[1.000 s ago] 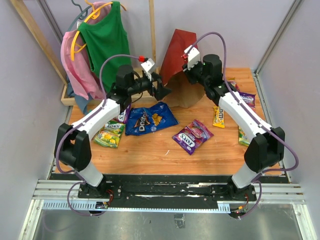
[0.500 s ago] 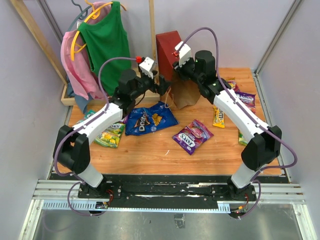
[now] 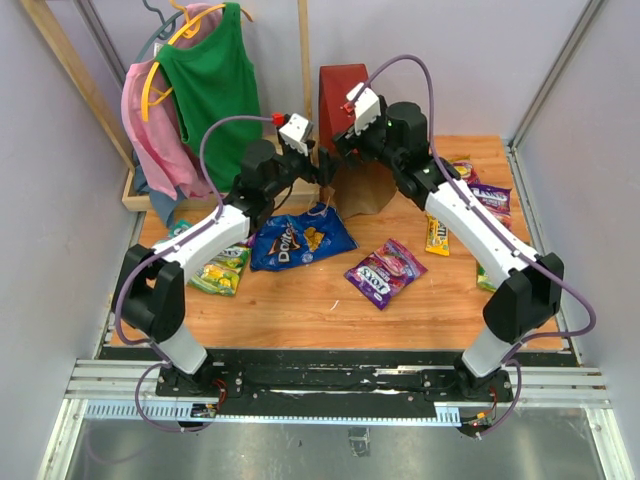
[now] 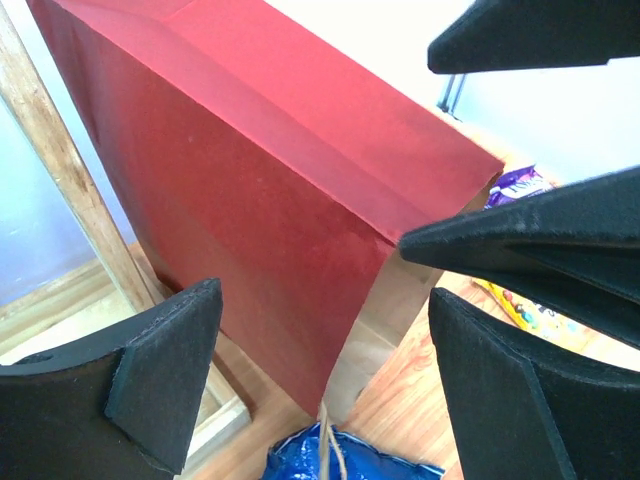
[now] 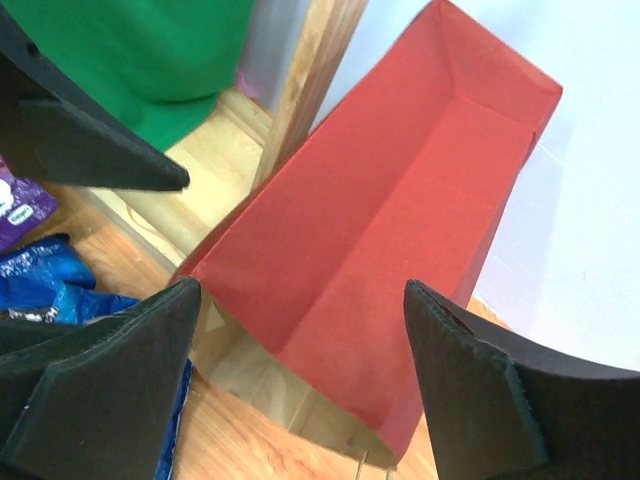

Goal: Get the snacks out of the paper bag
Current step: Adjust the paper bag at the center of the board.

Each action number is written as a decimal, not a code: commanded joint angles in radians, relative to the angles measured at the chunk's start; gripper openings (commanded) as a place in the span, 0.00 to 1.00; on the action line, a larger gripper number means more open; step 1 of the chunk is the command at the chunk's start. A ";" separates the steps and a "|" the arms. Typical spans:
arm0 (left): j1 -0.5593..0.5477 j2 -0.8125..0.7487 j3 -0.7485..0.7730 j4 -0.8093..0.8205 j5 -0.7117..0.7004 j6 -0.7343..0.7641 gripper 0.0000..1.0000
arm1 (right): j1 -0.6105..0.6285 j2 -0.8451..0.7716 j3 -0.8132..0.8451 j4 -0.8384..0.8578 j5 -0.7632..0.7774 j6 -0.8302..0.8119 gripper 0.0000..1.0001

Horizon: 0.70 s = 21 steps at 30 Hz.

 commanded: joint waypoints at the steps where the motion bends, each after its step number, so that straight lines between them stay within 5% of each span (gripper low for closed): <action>1: -0.006 0.012 0.002 0.043 -0.010 0.000 0.88 | 0.013 -0.089 -0.063 0.000 0.061 -0.007 0.86; 7: -0.006 0.030 0.016 0.033 -0.032 0.003 0.88 | 0.013 -0.310 -0.312 0.063 0.077 0.101 0.99; 13: -0.006 0.058 0.045 0.021 -0.049 -0.013 0.88 | 0.011 -0.403 -0.433 0.084 0.018 0.175 0.98; 21: -0.004 0.053 0.043 0.011 -0.071 -0.013 0.88 | -0.052 -0.483 -0.758 0.380 0.400 0.544 0.98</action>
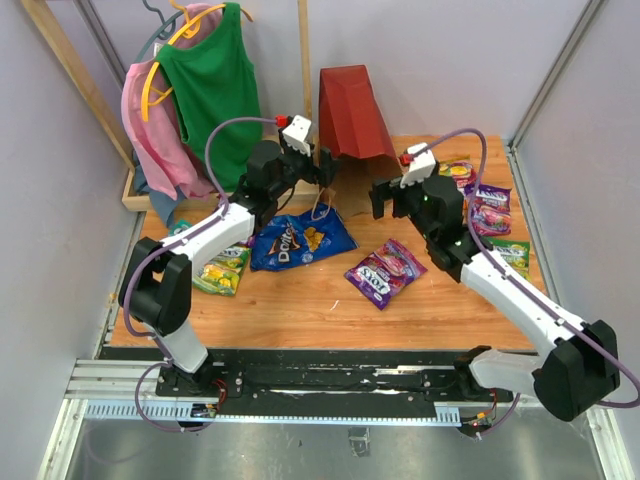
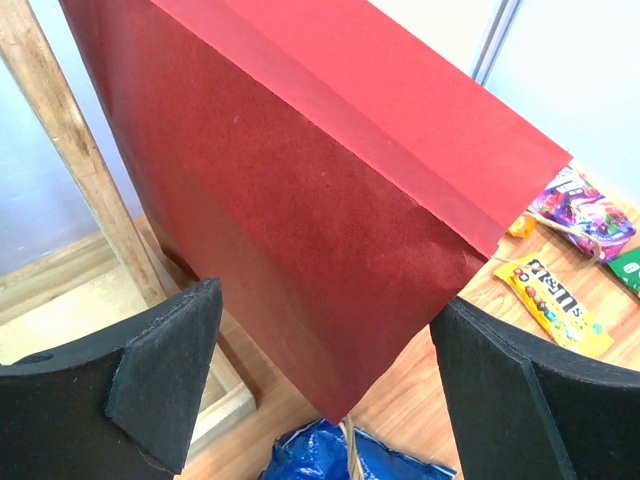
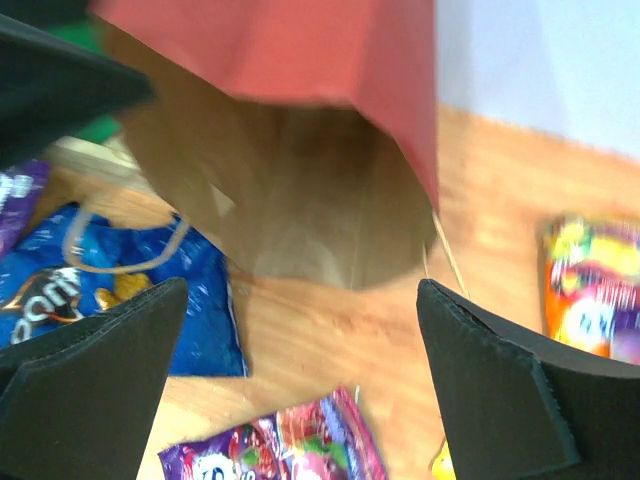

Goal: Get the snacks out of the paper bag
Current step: Adjust the paper bag at the center of the board.

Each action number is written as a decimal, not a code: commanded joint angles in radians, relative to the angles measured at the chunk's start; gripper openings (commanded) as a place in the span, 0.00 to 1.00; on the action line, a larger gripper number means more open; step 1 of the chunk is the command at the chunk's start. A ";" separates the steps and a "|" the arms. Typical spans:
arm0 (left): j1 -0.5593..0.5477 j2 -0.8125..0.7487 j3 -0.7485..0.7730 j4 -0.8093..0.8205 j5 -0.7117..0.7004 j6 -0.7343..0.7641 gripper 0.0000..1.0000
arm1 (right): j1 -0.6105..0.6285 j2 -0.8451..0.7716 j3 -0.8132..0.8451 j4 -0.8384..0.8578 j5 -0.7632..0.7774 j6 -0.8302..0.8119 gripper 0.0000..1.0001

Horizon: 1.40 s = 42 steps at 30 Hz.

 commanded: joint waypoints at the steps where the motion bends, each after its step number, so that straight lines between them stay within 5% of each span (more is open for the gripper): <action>1: -0.004 0.001 0.033 0.011 -0.025 -0.001 0.88 | -0.060 -0.017 -0.145 0.171 0.226 0.310 0.99; 10: 0.010 0.002 0.046 -0.022 -0.019 0.004 0.88 | -0.086 -0.031 -0.380 0.292 0.251 0.635 0.80; 19: 0.024 0.009 0.057 -0.025 0.046 -0.021 0.90 | -0.050 0.177 -0.454 0.547 0.234 0.761 0.78; 27: 0.025 -0.010 0.048 -0.037 0.017 -0.014 0.90 | -0.052 0.432 -0.371 0.758 0.316 0.754 0.77; 42: 0.042 -0.040 0.022 -0.040 0.008 -0.007 0.90 | -0.136 0.696 -0.196 0.863 0.283 0.617 0.68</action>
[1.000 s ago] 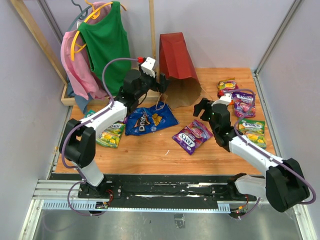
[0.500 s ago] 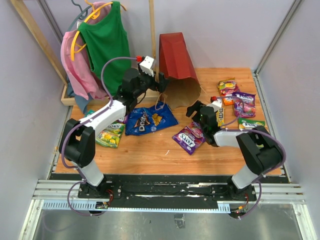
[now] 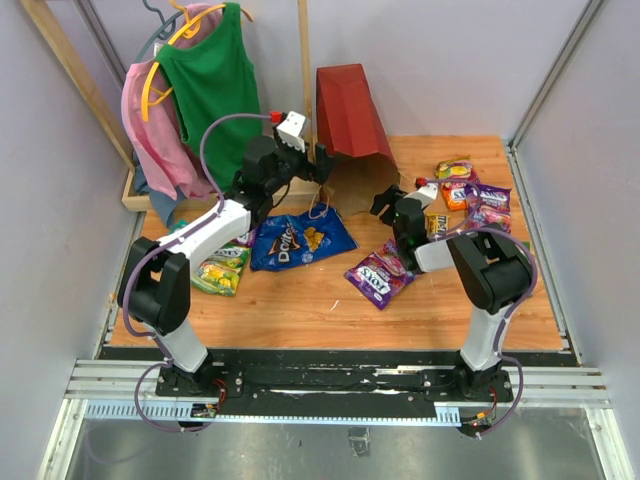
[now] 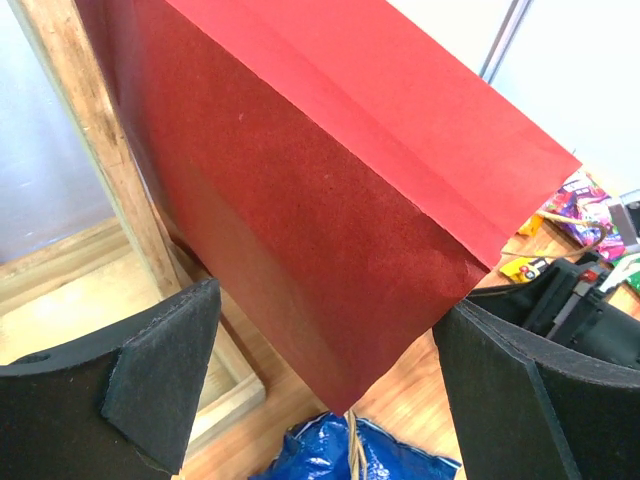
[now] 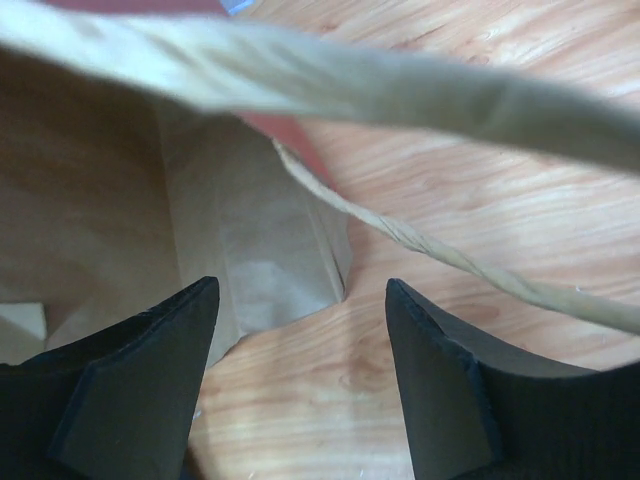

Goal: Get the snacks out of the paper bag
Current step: Adjust the paper bag at the center of the board.

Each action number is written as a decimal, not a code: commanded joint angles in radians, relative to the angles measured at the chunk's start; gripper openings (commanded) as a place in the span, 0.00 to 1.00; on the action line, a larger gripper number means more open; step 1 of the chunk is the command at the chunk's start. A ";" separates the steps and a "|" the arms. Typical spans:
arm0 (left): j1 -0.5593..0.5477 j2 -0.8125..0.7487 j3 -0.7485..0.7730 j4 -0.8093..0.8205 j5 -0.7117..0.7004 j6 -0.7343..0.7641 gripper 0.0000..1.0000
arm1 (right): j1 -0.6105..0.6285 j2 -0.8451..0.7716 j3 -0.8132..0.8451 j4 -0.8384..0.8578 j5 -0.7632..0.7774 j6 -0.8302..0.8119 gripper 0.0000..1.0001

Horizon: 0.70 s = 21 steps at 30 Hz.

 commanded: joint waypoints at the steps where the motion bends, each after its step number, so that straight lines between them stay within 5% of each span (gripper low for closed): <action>1: 0.009 -0.044 -0.003 0.008 -0.013 0.011 0.90 | -0.035 0.065 0.059 0.056 -0.002 -0.064 0.67; 21: 0.029 -0.079 -0.026 0.000 -0.020 0.016 0.90 | -0.103 0.276 0.282 0.027 -0.131 -0.064 0.40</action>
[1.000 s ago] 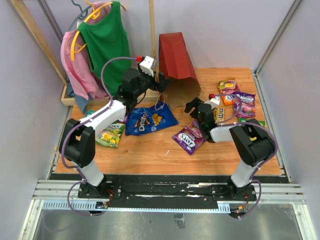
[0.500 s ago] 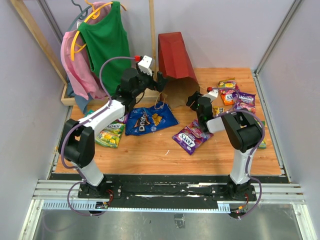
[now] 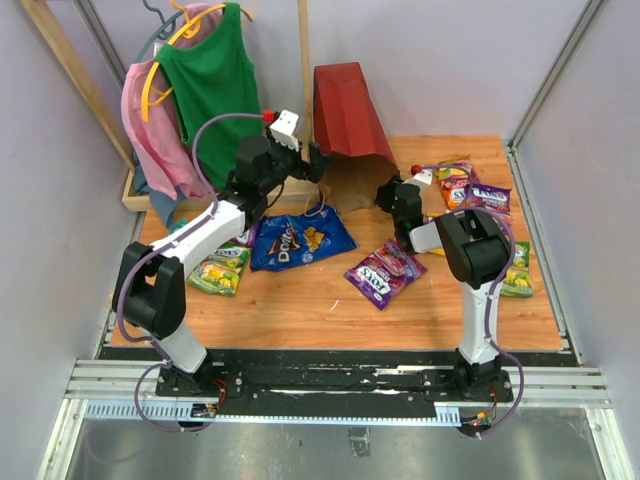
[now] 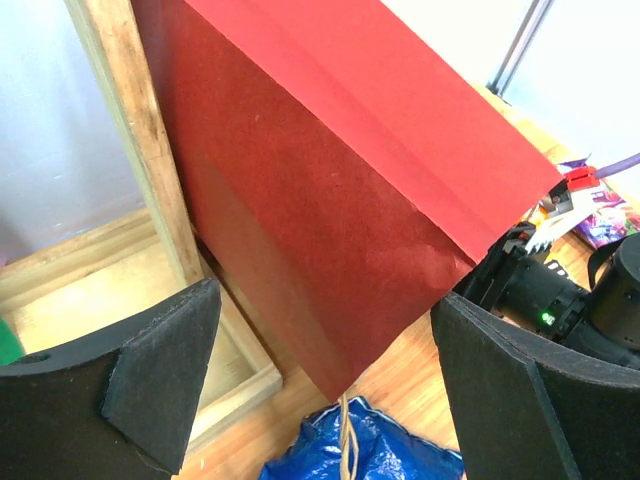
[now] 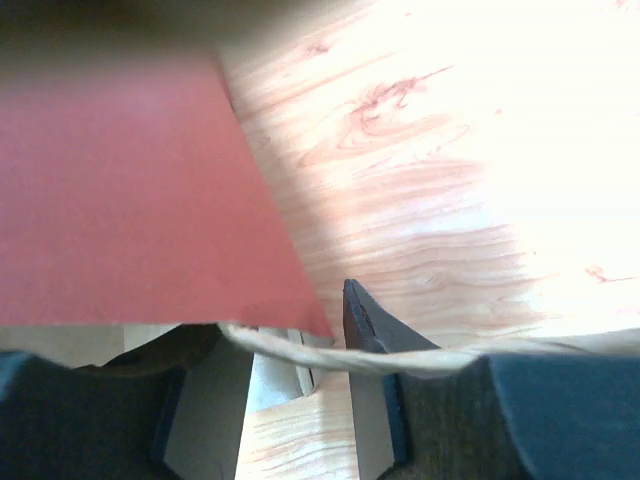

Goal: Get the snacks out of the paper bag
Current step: Adjust the paper bag at the center of the board.

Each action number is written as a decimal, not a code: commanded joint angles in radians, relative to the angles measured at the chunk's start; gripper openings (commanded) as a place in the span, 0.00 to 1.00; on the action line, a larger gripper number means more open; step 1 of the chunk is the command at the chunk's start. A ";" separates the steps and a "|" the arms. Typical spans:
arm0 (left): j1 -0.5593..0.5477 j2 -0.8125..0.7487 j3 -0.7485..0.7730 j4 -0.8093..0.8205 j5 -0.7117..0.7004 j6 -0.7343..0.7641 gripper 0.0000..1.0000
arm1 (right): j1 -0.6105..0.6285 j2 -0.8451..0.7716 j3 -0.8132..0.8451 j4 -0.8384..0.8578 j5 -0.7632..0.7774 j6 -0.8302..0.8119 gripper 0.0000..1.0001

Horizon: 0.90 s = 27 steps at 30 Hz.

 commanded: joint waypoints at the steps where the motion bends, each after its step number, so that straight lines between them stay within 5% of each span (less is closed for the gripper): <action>1: 0.010 -0.043 -0.010 0.022 -0.009 0.012 0.90 | -0.021 0.006 0.033 0.010 -0.028 -0.005 0.38; 9: 0.024 -0.036 -0.008 0.022 0.000 0.006 0.90 | -0.021 -0.054 -0.016 0.015 -0.037 -0.039 0.01; 20: 0.053 -0.036 -0.006 0.042 0.087 -0.044 0.94 | -0.021 -0.243 -0.151 -0.026 -0.025 -0.013 0.01; 27: 0.078 -0.061 0.028 0.007 0.191 -0.125 0.99 | -0.020 -0.407 -0.123 -0.281 -0.069 -0.051 0.01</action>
